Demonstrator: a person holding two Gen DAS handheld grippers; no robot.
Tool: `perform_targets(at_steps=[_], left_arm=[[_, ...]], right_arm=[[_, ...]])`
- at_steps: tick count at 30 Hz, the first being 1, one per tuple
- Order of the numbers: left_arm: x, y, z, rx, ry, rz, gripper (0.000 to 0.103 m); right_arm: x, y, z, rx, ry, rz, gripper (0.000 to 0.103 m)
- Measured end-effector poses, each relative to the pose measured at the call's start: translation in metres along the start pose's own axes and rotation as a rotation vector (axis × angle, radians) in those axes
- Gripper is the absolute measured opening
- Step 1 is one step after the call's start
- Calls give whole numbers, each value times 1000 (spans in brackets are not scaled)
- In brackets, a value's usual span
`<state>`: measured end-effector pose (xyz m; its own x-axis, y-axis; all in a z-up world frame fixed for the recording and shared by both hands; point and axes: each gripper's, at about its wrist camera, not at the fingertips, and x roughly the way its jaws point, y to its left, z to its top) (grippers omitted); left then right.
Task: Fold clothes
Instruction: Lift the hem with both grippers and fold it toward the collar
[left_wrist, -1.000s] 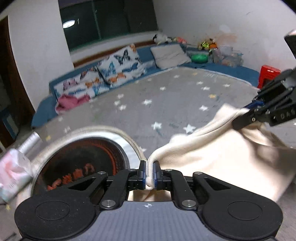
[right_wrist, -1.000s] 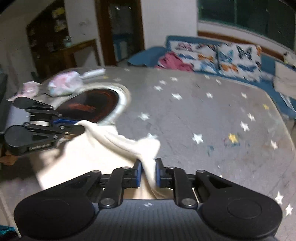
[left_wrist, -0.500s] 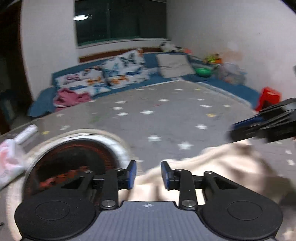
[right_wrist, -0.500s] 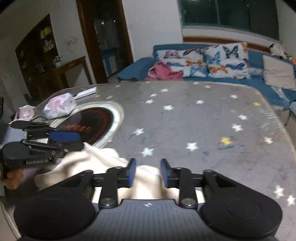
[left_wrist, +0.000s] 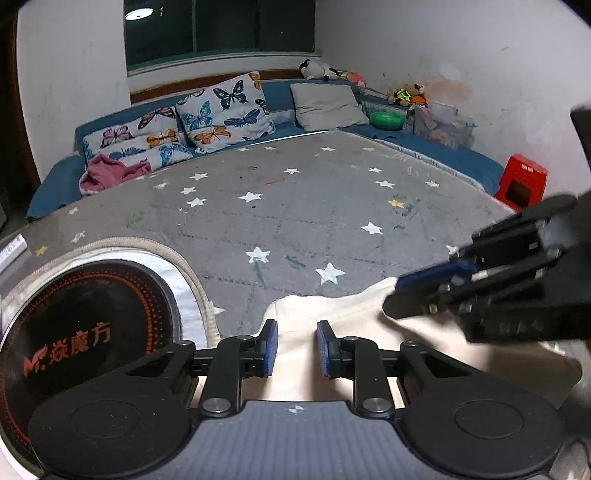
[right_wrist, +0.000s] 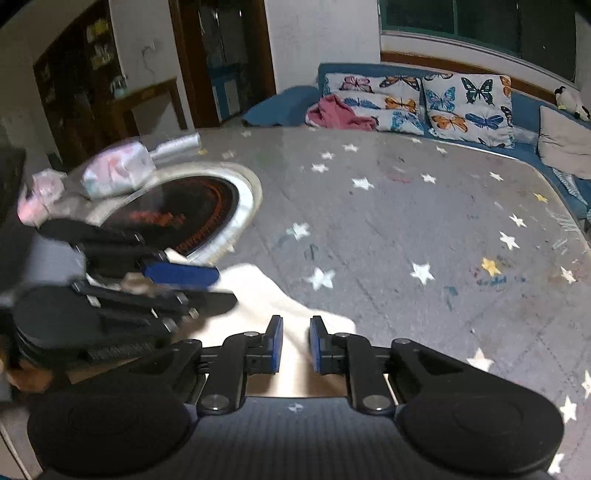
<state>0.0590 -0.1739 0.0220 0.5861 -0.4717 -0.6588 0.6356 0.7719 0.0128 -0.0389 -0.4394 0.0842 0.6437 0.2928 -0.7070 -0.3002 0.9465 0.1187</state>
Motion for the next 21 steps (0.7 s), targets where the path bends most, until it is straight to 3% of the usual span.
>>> perform_targets(at_steps=[6,8,16,21], left_arm=[[1,0,0,0,-6,2,27],[1,-1,0,1,-5,6,27],[1,-4,0,3,-7,26,27],[1,-7,1,3,-6,41,26]], right_arm=[[17,0,3,-17,26,2,14],[8,-5,5,2,15,11,14],[-41,-51,-12,61,-9,-99,14],[-54,-63,-31,101,3,-74,15]])
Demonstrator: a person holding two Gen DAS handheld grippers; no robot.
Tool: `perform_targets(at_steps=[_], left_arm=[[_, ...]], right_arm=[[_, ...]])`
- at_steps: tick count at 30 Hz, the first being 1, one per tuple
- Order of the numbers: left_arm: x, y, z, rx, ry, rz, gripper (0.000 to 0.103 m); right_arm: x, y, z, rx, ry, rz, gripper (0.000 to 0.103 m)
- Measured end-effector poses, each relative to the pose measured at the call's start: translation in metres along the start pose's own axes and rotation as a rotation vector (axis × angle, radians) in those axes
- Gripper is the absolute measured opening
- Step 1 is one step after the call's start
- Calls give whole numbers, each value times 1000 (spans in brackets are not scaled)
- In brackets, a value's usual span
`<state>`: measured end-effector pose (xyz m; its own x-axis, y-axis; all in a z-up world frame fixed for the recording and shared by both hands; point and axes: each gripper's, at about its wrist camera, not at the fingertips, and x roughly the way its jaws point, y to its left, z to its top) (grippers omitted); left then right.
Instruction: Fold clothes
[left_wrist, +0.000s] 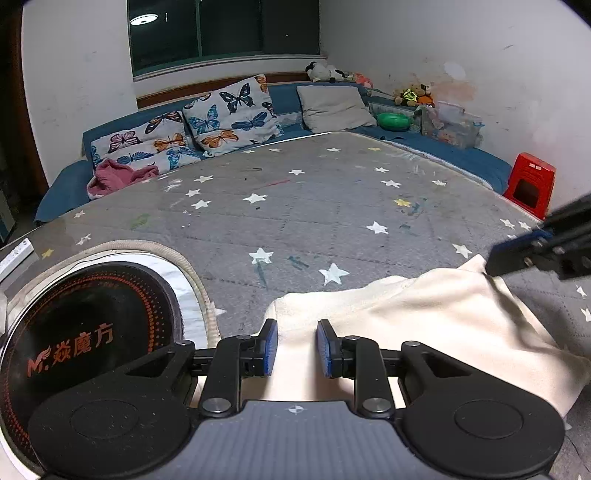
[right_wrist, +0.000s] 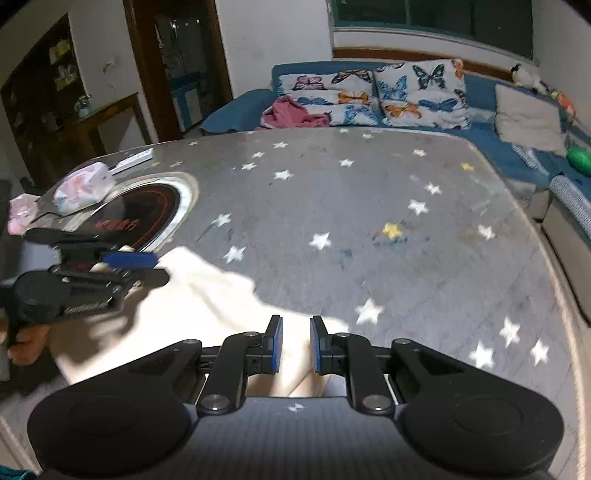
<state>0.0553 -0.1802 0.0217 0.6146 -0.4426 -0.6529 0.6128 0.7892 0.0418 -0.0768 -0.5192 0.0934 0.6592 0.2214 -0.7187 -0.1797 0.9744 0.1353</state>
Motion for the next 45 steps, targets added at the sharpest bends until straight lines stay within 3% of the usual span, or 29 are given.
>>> perform_targets(at_steps=[12,15,19,23,25,32,36,45], left_arm=[[1,-7,-1,21,-2,31,27],[1,-8,-2,22,-2,32,27],[1,-8,-3,24,-6,34,27],[1,-9,-3,28,-7,38,27],[1,-9,-3,29,-7,39,27],[0,-11,-4,29,-8,44,27],[0,-10,-4,31,-9,42,28],[-6,-15,-2,37,-17,43,31]], right_arm=[[8,-1,-23,26,-8,8,16],[7,5,-21,4,-17,-14,2],[1,12,-16,-71,-66,-96,0],[-1,4,-10,-7,-70,-35,1],[-2,5,-8,0,-85,1,6],[18,30,-2,-84,-80,60,7],[38,32,-8,-131,-39,24,6],[3,-4,-7,-28,-28,27,6]])
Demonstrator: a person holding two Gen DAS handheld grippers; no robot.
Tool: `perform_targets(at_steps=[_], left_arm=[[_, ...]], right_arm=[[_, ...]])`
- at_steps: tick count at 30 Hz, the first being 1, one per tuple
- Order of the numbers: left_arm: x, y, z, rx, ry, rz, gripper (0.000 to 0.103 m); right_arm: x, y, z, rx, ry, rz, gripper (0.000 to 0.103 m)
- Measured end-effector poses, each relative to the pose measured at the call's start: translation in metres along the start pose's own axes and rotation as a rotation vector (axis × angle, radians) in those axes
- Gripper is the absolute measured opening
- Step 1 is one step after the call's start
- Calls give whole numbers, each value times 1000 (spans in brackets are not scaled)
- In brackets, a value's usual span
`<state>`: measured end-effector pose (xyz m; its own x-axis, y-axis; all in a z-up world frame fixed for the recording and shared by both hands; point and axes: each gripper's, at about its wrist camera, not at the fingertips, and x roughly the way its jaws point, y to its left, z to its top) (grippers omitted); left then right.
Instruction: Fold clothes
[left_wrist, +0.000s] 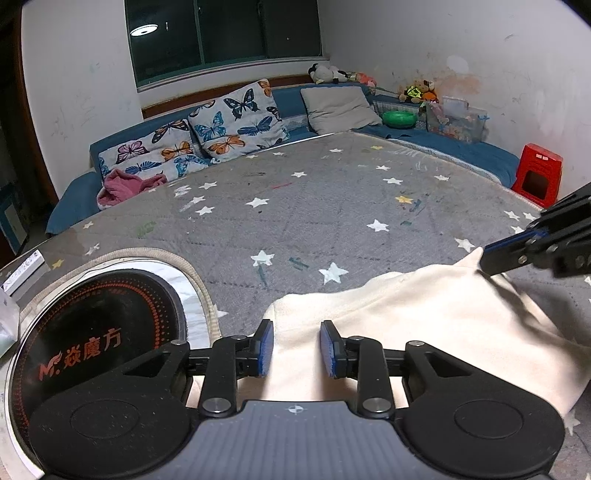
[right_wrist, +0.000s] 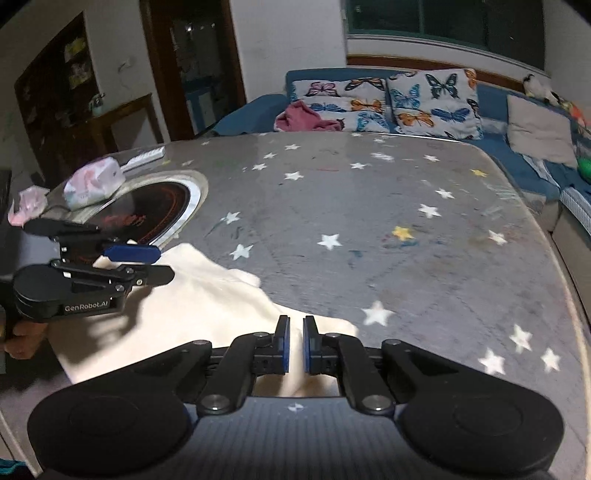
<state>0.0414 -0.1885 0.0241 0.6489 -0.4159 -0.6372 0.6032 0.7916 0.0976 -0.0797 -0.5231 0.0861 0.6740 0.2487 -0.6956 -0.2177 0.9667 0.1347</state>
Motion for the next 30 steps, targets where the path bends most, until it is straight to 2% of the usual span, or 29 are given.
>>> perform_targets(at_steps=[3,8,11,13,21,27,30], left_arm=[[-14,-10,1,15,-26,-24,31],[-47,-46,-2,88,-83,-138,31],[-53,-70,-9,126,-73,-219,31],[-53,-86,-15,155,-60,-245,31],[-50,-120,-29,214,-47,-278,30],[-47,-127,-33,199,-46,-271,31],[-55,-121,-35,158,-44,-285,31]], right_arm=[[-9,-4,-4,14,17,20,6],[-12,-7,-12,35,30,21,10],[-12,-12,-15,69,27,30,10],[-13,-12,-17,72,27,37,11],[-8,-8,-22,66,34,54,11],[1,-7,-24,65,35,44,11],[-2,-2,-22,41,23,9,11]])
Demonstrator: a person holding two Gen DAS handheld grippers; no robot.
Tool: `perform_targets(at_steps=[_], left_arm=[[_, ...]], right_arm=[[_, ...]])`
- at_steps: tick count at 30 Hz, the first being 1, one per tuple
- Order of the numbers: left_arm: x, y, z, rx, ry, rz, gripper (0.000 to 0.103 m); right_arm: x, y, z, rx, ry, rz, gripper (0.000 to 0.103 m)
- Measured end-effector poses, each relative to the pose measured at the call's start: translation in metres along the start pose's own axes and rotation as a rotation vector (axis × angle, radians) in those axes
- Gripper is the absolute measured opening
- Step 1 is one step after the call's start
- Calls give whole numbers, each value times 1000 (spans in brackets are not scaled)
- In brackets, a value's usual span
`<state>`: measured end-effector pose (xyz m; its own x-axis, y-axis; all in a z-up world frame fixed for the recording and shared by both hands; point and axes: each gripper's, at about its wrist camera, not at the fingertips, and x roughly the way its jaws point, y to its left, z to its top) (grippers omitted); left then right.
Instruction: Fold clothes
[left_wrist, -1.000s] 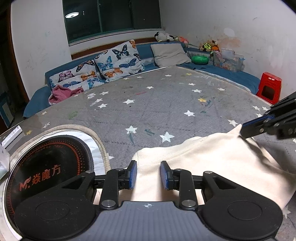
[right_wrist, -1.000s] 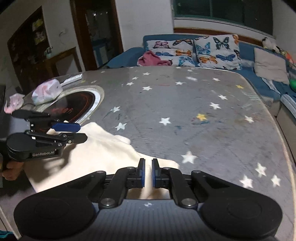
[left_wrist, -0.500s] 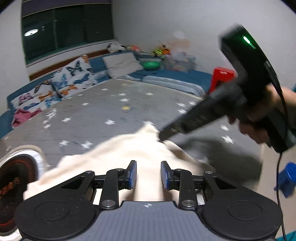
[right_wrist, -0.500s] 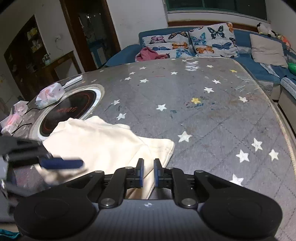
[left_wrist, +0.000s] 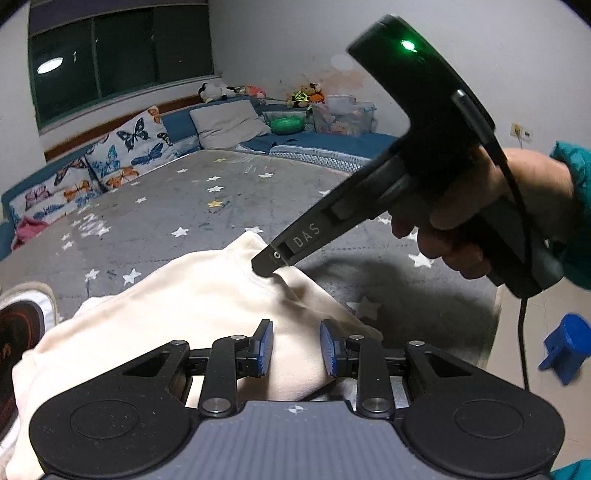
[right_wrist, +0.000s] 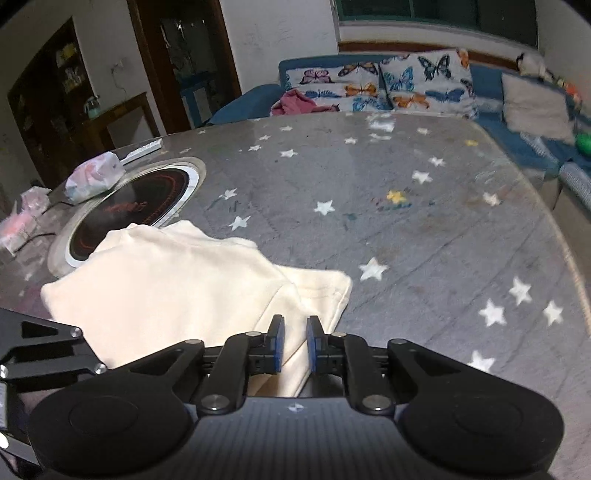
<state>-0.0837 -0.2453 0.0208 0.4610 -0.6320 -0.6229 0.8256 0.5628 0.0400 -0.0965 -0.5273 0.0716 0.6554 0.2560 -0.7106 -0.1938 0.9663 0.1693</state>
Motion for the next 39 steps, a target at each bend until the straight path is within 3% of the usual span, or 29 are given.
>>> perform_targets(at_steps=[5,7,16,21,26,32,39], left_arm=[[-24,14,-4,-57,-29,37,31],[-33,26,-7,-94,-35,78,33],[-72,103,-47,-339,7,292,33],[-82,115,-66,-396,3,292,33],[-97,115,-57,-409,-43,292,37],[-84,132,-67,-454,-2,300,38],[-85,135,-49,-407,-21,312,37]], right_arm=[[-1,11,5,-32,-27,-2,11],[1,16,7,-47,-32,5,15],[3,23,8,-70,-33,-32,16],[0,37,7,-96,-44,-7,16],[1,53,6,-142,-46,8,16],[7,71,5,-182,-32,47,23],[13,76,9,-192,-15,47,23]])
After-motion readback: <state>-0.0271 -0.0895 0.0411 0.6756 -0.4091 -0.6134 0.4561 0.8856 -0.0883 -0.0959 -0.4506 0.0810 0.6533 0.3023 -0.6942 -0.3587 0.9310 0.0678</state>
